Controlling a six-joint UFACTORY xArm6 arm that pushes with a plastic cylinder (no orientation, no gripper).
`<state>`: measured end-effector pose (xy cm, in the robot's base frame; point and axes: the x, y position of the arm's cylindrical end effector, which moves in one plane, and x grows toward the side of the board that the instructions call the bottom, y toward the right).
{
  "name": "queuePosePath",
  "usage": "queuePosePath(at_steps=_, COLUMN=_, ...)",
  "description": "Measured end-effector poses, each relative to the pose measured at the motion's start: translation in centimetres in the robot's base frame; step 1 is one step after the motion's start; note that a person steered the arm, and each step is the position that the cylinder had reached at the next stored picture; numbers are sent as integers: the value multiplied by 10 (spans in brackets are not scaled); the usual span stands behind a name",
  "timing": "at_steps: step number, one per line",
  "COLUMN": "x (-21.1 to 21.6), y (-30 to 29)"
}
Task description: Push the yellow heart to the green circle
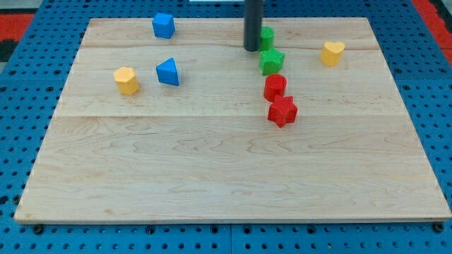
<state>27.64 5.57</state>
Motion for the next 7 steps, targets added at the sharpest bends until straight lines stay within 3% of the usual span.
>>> queuePosePath(at_steps=5, x=-16, y=-54)
queuePosePath(at_steps=7, x=-77, y=-123)
